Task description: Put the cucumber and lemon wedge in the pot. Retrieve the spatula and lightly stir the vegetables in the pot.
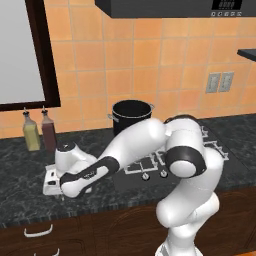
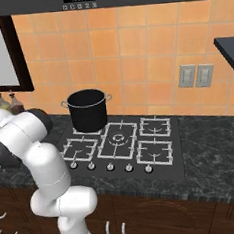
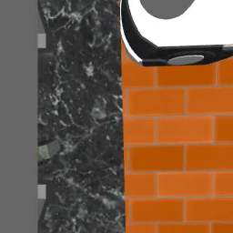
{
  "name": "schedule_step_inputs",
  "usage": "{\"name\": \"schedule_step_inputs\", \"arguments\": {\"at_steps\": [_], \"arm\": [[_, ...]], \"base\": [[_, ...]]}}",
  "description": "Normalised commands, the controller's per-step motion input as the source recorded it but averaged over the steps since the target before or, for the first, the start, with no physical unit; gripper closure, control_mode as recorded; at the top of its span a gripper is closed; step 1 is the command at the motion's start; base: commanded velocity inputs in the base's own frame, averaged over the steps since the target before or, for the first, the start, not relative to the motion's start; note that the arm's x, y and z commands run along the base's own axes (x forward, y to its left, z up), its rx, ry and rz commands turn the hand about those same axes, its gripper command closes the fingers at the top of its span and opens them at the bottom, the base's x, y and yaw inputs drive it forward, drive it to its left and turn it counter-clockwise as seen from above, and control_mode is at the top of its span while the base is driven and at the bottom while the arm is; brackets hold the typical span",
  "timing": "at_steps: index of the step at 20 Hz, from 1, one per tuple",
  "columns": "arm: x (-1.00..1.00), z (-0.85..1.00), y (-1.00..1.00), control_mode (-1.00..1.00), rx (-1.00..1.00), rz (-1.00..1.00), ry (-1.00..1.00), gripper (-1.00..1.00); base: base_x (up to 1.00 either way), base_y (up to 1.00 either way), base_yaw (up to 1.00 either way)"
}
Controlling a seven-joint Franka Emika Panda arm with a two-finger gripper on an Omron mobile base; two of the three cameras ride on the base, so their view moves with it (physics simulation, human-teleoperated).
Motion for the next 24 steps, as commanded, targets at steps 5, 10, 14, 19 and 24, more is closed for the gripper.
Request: {"name": "schedule_step_inputs", "arguments": {"at_steps": [5, 10, 14, 19, 24], "arm": [[0.16, -0.07, 0.22, -1.0, 0.0, -0.05, -0.08, -1.0], [0.02, -0.11, 0.14, -1.0, 0.0, -0.01, -0.07, 1.0], [0.11, -0.17, 0.03, -1.0, 0.0, 0.0, -0.02, 1.0], [0.11, -0.06, 0.0, -1.0, 0.0, 0.0, -0.01, 1.0], [-0.01, 0.1, -0.03, -1.0, 0.04, 0.0, 0.0, 1.0]], "base": [[0.0, 0.0, 0.0], [0.0, 0.0, 0.0], [0.0, 0.0, 0.0], [0.0, 0.0, 0.0], [0.0, 0.0, 0.0]]}}
